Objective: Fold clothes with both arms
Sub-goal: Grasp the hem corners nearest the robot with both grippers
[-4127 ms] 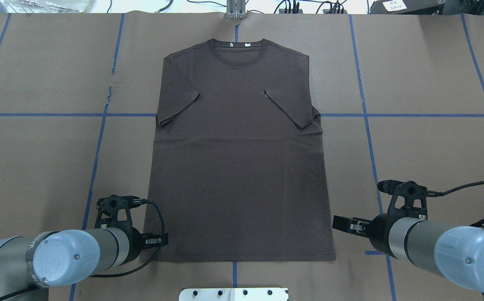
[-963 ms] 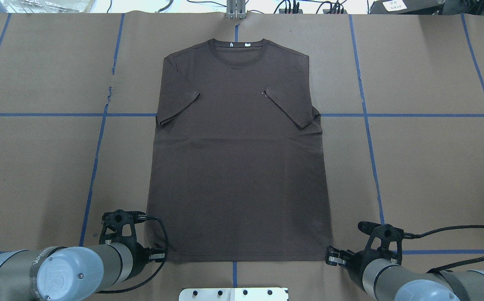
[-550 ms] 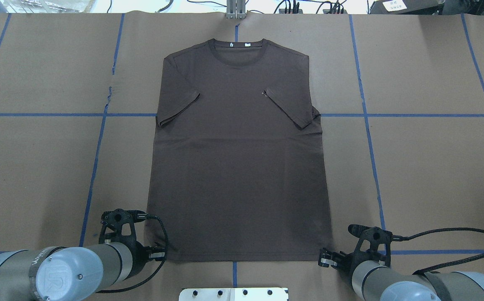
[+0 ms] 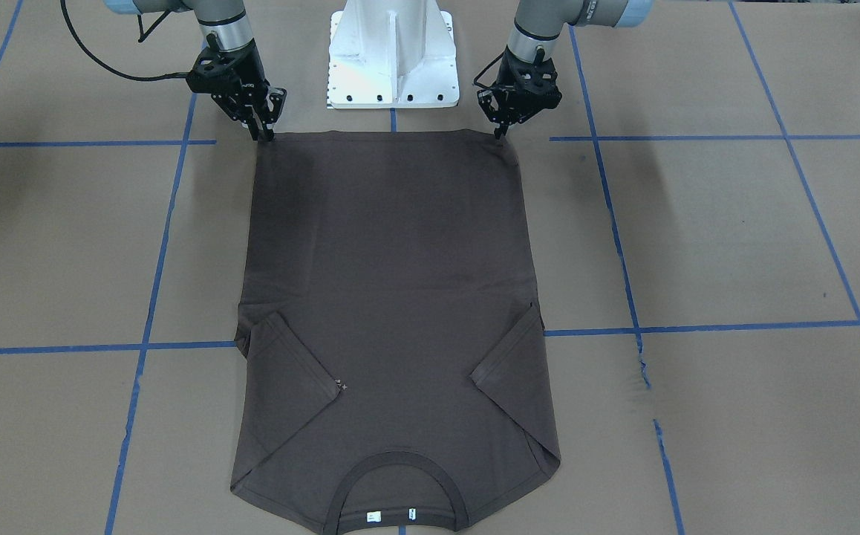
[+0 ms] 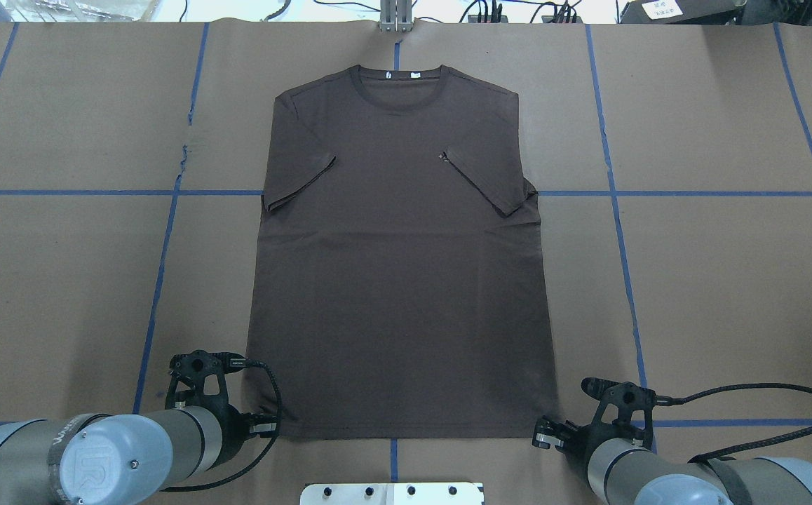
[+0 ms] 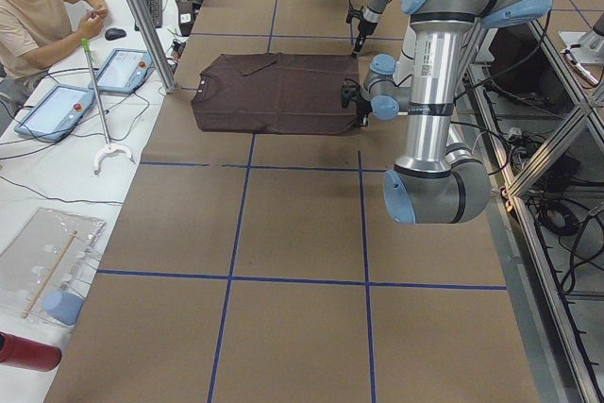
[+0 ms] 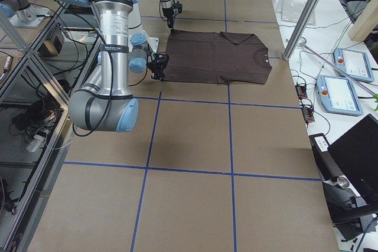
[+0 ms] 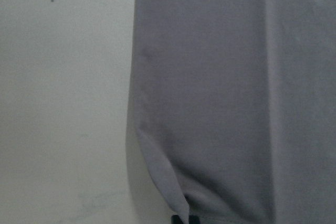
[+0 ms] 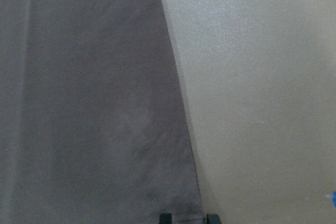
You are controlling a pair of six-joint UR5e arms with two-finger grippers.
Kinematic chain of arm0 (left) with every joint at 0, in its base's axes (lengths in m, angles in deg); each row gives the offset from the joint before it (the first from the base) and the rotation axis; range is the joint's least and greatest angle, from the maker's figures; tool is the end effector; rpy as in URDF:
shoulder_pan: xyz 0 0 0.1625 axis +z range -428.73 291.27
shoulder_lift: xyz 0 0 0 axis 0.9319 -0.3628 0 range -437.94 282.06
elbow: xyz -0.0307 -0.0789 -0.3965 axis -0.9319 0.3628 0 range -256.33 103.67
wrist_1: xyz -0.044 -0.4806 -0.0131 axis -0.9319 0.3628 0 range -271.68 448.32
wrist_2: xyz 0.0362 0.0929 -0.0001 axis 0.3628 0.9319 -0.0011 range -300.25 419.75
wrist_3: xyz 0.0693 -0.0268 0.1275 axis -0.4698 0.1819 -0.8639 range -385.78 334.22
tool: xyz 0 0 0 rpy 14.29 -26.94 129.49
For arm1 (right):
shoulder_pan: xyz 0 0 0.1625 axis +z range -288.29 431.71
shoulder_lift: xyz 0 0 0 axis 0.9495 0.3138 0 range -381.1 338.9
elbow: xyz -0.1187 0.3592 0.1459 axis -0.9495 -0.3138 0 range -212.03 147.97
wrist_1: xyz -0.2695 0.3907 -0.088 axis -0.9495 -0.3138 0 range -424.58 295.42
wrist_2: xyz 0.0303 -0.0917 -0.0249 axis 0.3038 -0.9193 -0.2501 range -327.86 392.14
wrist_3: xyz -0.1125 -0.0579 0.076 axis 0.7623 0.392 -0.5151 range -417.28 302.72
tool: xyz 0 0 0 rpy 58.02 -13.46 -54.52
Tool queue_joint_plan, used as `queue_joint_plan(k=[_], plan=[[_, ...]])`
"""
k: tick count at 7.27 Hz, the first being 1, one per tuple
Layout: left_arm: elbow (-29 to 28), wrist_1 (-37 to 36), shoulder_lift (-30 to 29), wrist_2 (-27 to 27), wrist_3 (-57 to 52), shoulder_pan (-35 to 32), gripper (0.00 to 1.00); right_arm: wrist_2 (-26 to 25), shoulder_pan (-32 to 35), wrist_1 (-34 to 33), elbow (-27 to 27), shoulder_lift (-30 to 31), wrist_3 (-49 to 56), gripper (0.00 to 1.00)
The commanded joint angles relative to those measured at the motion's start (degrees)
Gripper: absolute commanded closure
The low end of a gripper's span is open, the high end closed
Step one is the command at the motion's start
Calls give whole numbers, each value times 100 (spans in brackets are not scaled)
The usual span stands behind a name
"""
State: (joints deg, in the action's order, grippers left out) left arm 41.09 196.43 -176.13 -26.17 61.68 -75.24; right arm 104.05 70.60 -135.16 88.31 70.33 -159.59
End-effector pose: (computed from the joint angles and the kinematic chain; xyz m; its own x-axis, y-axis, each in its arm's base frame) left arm 0.5924 -0.2124 0.3004 0.5949 -0.0234 -0.8035 0.1438 0.9865 0.0777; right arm -0.5706 -0.1681 0.3622 0.6038 0.1910 0.7739 -0.3503 0.9357 0.0424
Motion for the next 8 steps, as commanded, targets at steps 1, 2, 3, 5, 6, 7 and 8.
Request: queue_joint_plan(k=[1,2,3,5,6,7,8], plan=[[0,0,2,-4,0,-8,100,-1,-12,0,33,-10,9,100],[0,-9,2,-4,0,-8,100,7,-3,0,59,-11,26,100],[44,-18,-7,-12,0,-25,100,25,23,-9,164,-2,61,100],[935,-1037,-67,-161,-410,-261,100,260,399,-618,898,16,158,100],[1245,-1681,-512,-580,-683,-654,100,750,775,-1268,1434,-19,271,100],[1344,-2323,-969,-993,-1016,-1067,100,1242,1301,-1352,1648,-167,499,100],[1336,-2668,-1339,-1119,-1481,-1532,100,1717,1820,-1362,1624,-256,858,100]])
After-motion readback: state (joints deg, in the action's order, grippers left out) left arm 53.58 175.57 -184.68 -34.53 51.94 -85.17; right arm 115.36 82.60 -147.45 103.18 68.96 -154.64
